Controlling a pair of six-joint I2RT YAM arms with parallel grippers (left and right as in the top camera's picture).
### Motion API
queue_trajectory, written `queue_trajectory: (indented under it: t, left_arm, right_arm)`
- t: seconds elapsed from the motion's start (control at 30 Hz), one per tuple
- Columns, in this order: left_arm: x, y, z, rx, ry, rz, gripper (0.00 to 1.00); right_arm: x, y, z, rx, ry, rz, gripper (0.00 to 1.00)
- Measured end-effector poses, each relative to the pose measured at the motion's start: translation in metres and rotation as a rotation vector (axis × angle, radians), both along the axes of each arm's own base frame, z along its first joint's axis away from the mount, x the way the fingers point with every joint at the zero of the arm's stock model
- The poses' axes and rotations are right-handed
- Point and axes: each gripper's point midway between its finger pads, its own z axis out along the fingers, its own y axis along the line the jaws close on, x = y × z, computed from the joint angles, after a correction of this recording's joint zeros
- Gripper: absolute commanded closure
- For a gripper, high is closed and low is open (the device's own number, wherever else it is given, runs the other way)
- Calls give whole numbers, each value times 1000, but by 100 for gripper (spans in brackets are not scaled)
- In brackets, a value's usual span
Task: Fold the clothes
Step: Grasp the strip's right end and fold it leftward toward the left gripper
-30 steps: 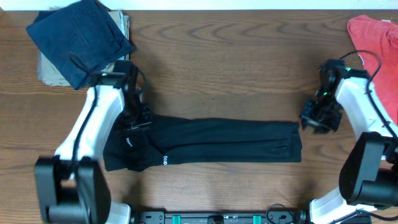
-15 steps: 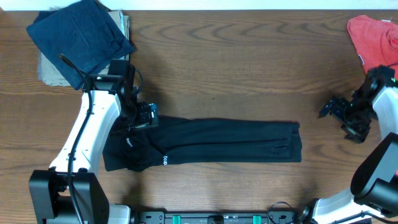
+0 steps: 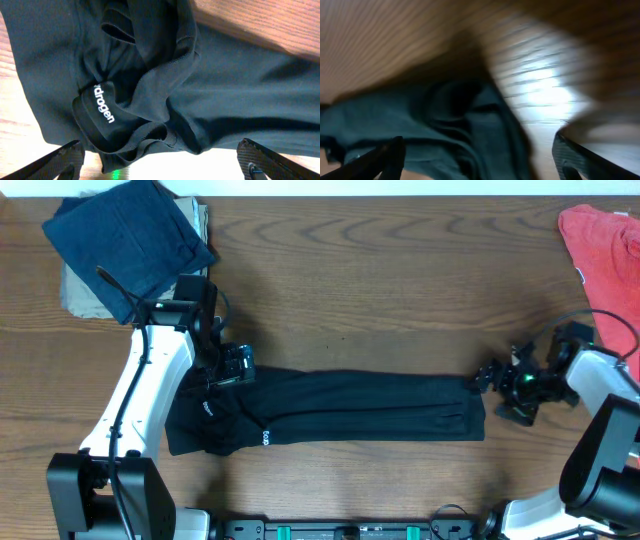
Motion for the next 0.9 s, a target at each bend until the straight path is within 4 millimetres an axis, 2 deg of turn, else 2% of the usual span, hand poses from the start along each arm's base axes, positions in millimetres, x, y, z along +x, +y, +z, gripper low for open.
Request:
queue_trajectory:
  t: [0.07, 0.13, 0.17, 0.2, 0.27, 0.37, 0.57, 0.73, 0.83, 0.9]
  left_arm:
    - [1, 0, 0, 0, -4, 0, 2]
    - [1, 0, 0, 0, -5, 0, 2]
    - [1, 0, 0, 0, -6, 0, 2]
    - [2, 0, 0, 0, -7, 0, 2]
    - [2, 0, 0, -1, -8, 0, 2]
    - [2, 0, 0, -1, -10, 0, 2]
    - [3, 0, 0, -1, -10, 0, 2]
    - [2, 0, 0, -1, -10, 0, 2]
    - [3, 0, 0, -1, -10, 0, 2]
    - [3, 0, 0, -1, -11, 0, 2]
  right_arm:
    - [-1, 13, -1, 24, -13, 32, 24]
    - [-3, 26, -2, 45, -20, 64, 40]
    - [-4, 32, -3, 55, -19, 78, 52]
    - [-6, 37, -5, 55, -15, 96, 71]
    - [-13, 46, -10, 56, 14, 115, 99]
    - [-18, 53, -13, 62, 41, 119, 99]
    - [-20, 47, -10, 53, 89, 71, 99]
    - [-16, 13, 10, -11, 161, -18, 99]
    - [-5, -10, 32, -76, 155, -56, 99]
    - [2, -18, 49, -113, 120, -64, 99]
